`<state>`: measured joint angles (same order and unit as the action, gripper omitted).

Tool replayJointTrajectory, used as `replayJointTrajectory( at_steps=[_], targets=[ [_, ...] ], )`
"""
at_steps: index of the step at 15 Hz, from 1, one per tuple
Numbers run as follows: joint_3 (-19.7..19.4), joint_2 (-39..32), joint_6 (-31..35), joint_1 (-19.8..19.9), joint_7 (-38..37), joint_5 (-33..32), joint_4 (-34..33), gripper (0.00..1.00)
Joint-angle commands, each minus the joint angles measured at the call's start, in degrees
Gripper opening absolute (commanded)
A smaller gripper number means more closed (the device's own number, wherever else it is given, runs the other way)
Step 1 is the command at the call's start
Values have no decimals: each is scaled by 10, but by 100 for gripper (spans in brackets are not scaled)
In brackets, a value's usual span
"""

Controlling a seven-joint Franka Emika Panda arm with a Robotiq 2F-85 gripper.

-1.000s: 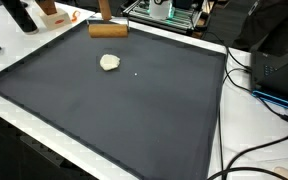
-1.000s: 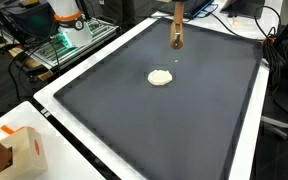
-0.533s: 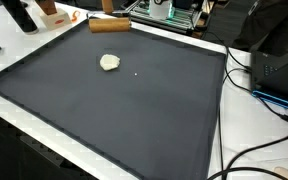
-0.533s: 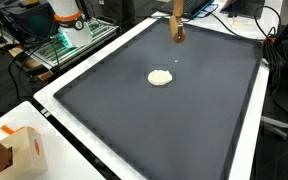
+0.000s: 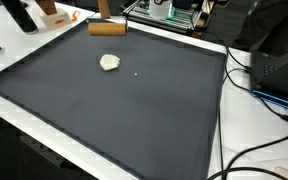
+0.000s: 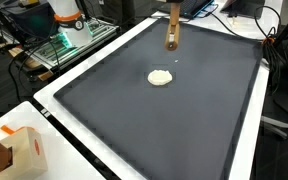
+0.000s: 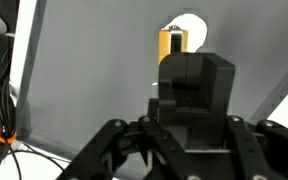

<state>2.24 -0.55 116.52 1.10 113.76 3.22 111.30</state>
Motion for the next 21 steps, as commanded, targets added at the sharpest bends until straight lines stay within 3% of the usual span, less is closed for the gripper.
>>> replayJointTrajectory(
  at_steps=[1, 17, 21],
  targets=[
    [-19, -37, 4, 6, -92, -3, -12, 24],
    [-33, -120, 78, 20, -564, 5, -8, 24],
    [-30, -132, 93, 20, -638, -11, -6, 24]
  ],
)
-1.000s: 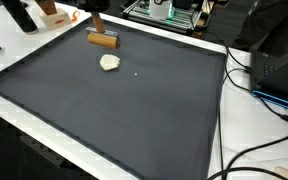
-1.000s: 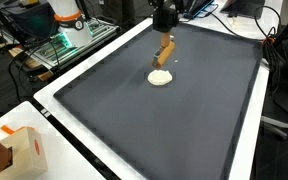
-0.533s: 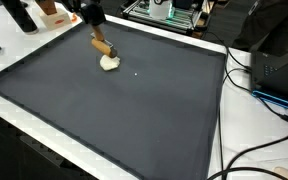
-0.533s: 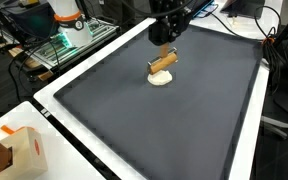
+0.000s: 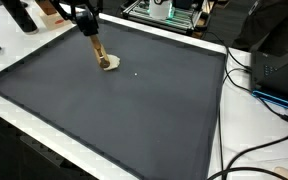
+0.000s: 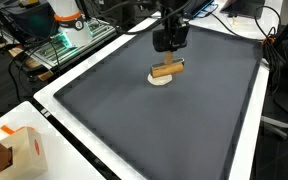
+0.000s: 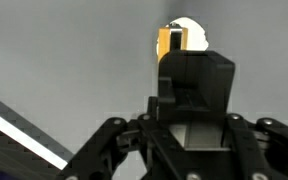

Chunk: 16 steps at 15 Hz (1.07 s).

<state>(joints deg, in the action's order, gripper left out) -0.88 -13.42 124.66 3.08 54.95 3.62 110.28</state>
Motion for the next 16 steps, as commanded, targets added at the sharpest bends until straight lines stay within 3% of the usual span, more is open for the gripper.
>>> replayJointTrajectory(
  at_steps=[1, 10, 16],
  targets=[
    [2, -7, 8, 1, -61, -20, 4, 24],
    [5, -36, 15, -2, -123, -64, 8, 24],
    [24, -43, 6, 8, -97, -29, 9, 24]
  ],
)
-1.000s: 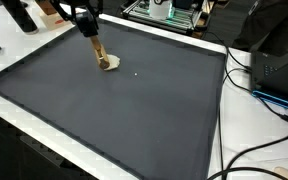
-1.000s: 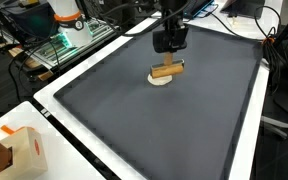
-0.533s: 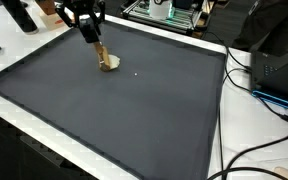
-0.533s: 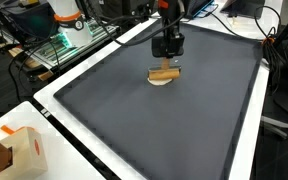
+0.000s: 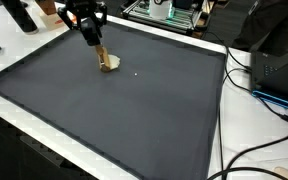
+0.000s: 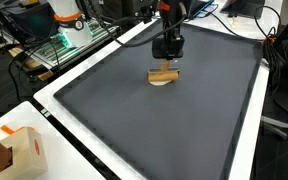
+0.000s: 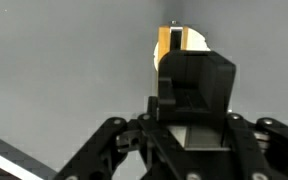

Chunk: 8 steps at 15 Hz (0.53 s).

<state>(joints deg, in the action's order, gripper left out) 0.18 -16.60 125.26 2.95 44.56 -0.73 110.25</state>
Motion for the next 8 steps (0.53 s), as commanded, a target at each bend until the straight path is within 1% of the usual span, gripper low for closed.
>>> replayJointTrajectory(
  at_steps=[1, 8],
  targets=[
    [14, -11, 1, 9, 8, 16, 10, 24],
    [24, -16, -5, 12, 23, 29, 13, 24]
  ],
)
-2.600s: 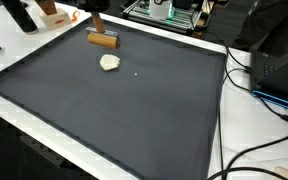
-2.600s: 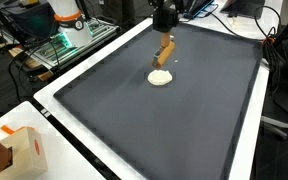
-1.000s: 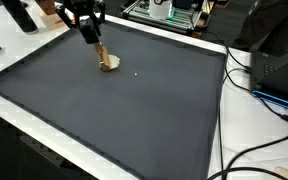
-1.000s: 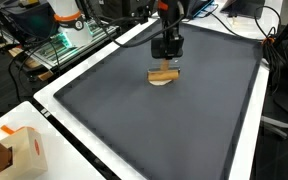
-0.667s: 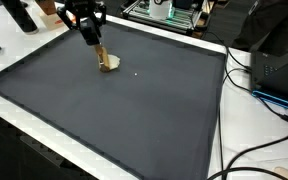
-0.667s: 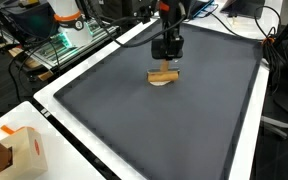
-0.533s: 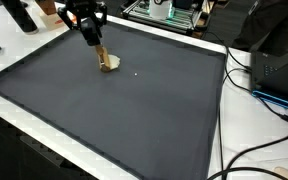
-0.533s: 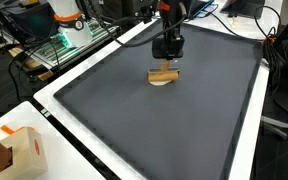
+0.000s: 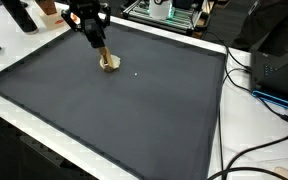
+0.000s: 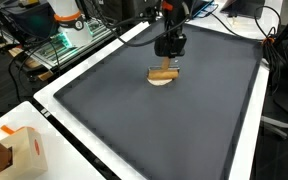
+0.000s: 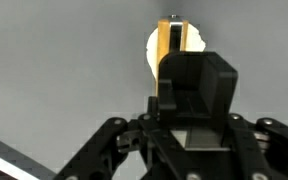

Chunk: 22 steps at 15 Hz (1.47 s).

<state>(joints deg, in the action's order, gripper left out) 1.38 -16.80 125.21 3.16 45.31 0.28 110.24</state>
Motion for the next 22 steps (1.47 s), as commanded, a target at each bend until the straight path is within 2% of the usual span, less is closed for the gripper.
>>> replayJointTrajectory(
  at_steps=[1, 11, 22],
  targets=[
    [12, -14, -4, 9, 15, 19, 14, 24],
    [17, -15, -8, 15, 47, 42, 18, 24],
    [13, -17, -48, 15, 55, 56, 13, 24]
  ],
)
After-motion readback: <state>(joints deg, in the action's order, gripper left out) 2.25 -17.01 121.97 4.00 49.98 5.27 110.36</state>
